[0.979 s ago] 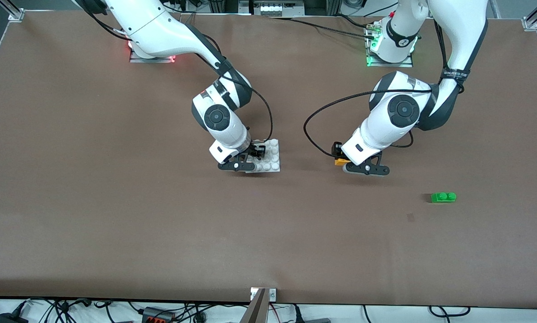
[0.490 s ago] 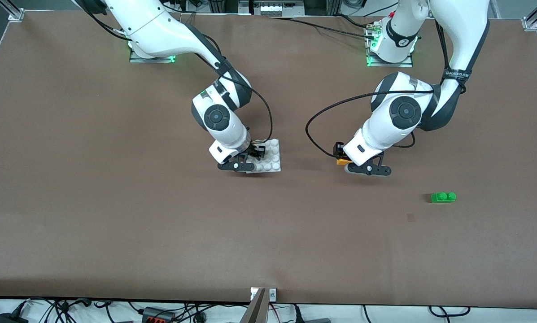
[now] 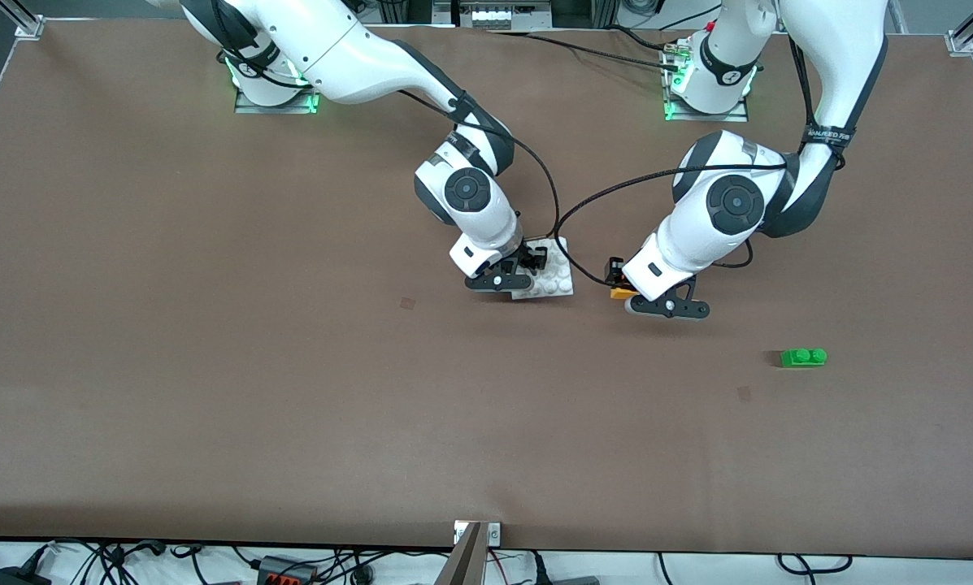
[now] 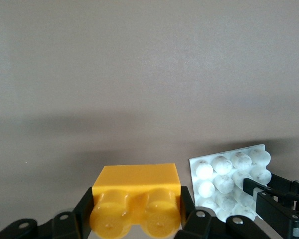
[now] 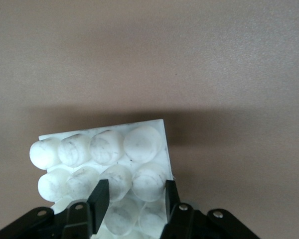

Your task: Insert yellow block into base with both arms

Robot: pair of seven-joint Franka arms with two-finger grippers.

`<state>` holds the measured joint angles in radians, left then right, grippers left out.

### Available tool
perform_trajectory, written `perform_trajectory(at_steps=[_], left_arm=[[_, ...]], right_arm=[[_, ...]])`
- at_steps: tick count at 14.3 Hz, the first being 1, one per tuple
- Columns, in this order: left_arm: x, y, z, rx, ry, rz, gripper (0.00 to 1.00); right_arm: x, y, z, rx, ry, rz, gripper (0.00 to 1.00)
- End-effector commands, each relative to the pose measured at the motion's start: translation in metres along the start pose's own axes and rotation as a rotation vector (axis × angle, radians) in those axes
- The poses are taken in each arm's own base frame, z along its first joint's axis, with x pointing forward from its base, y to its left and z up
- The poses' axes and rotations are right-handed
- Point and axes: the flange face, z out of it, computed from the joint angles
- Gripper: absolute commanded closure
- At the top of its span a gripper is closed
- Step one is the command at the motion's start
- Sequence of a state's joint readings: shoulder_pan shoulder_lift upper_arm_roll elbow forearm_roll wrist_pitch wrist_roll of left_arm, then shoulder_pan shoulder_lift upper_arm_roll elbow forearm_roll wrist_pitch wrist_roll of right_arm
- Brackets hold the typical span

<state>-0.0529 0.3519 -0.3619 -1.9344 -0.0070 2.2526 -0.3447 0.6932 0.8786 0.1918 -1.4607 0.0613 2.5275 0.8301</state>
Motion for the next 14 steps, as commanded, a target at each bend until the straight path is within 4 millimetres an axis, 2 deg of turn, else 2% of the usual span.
perform_trajectory(at_steps=[1, 2, 3, 5, 8, 11, 12, 13, 14], left_arm=[[0.002, -0.001, -0.004, 0.009, -0.003, 0.021, 0.45], [0.002, -0.001, -0.004, 0.010, -0.003, 0.021, 0.45], [0.002, -0.002, -0.004, 0.010, -0.002, 0.020, 0.45], [0.002, -0.001, -0.004, 0.010, -0.003, 0.021, 0.45], [0.002, -0.002, -0.004, 0.010, -0.002, 0.020, 0.45], [0.002, -0.002, -0.004, 0.011, -0.004, 0.020, 0.45], [0.002, -0.002, -0.004, 0.009, -0.003, 0.019, 0.45], [0.002, -0.002, -0.004, 0.011, -0.004, 0.020, 0.45], [0.002, -0.002, -0.004, 0.011, -0.004, 0.020, 0.45]], right_arm=[[-0.008, 0.020, 0.059, -0.036, -0.045, 0.013, 0.20], [-0.007, 0.011, 0.044, -0.024, -0.031, 0.003, 0.06], [-0.003, 0.005, 0.024, -0.016, -0.017, -0.005, 0.01], [0.011, 0.002, -0.020, -0.038, -0.018, 0.000, 0.00], [0.040, 0.014, -0.091, -0.088, -0.011, 0.012, 0.00], [0.064, 0.038, -0.160, -0.147, -0.033, 0.054, 0.00], [0.080, 0.057, -0.182, -0.174, -0.031, 0.066, 0.00], [0.087, 0.071, -0.204, -0.192, -0.045, 0.055, 0.00], [0.098, 0.092, -0.230, -0.217, -0.065, 0.045, 0.00]])
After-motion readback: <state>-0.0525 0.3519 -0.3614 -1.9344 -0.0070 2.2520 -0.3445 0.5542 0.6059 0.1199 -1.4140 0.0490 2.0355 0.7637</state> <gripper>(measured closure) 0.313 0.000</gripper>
